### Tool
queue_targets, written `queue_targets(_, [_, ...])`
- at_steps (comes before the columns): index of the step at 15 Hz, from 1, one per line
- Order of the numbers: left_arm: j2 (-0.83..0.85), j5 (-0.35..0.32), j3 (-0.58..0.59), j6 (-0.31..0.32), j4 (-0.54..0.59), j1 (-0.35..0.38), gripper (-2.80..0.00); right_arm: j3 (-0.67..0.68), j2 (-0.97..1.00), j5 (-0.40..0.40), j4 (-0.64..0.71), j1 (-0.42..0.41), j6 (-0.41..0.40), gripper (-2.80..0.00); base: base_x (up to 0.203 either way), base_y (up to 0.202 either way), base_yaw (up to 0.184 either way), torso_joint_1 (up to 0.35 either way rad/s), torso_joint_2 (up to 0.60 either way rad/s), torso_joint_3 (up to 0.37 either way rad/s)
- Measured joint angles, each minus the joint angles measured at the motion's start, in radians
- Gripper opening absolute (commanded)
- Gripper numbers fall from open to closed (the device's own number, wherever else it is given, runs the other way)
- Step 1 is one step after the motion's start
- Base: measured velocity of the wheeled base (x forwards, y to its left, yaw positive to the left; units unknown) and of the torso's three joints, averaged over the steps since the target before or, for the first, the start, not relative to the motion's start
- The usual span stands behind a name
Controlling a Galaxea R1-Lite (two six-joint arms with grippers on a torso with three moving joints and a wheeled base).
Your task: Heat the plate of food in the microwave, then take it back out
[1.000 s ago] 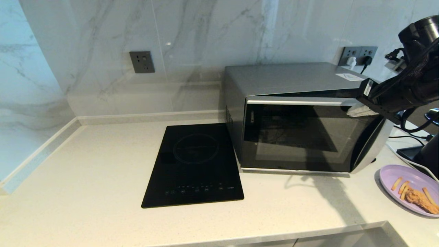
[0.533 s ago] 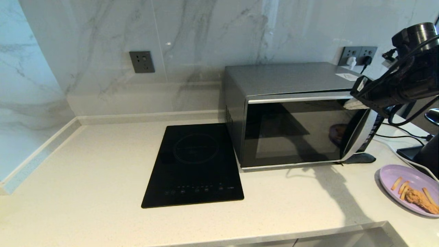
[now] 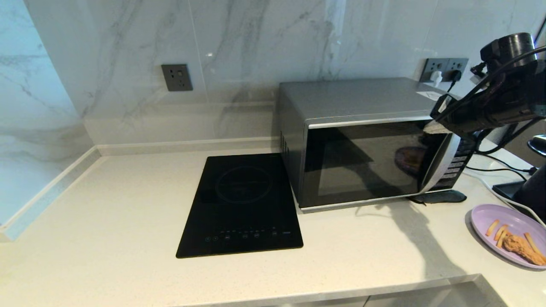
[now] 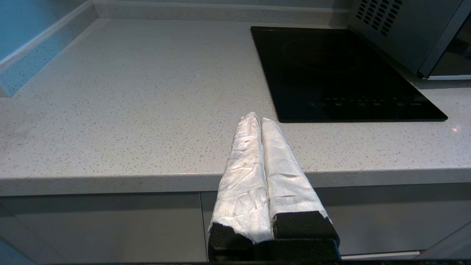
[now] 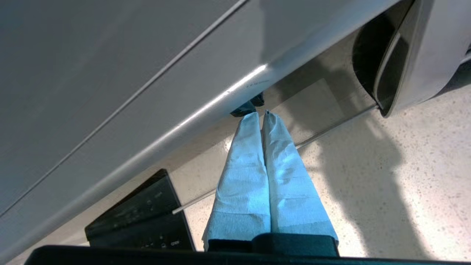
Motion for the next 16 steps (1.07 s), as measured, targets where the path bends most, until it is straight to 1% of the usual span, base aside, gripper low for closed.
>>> queue_targets(7, [0.000,0.000,0.000,0.000,0.001,0.000,-2.80,0.014,-0.001,-0.002,0.001,-0.011,0.009,-2.80,0.000,0.000,0.000,0.000,0.00,0.000])
queue_targets(10, [0.000,0.000,0.000,-0.001,0.000,0.000,-2.80,0.108,-0.060,0.018,0.002,-0.057,0.017,-2.80,0.000,0.000,0.000,0.000,0.00,0.000])
queue_targets(12, [0.000,0.000,0.000,-0.001,0.000,0.000,-2.80,0.168,-0.110,0.083,0.001,-0.109,0.018,-2.80,0.000,0.000,0.000,0.000,0.00,0.000])
queue_targets(16, [0.000,0.000,0.000,-0.001,0.000,0.000,-2.80,0.215,-0.153,0.260,0.001,-0.257,0.017,-2.80,0.000,0.000,0.000,0.000,0.00,0.000])
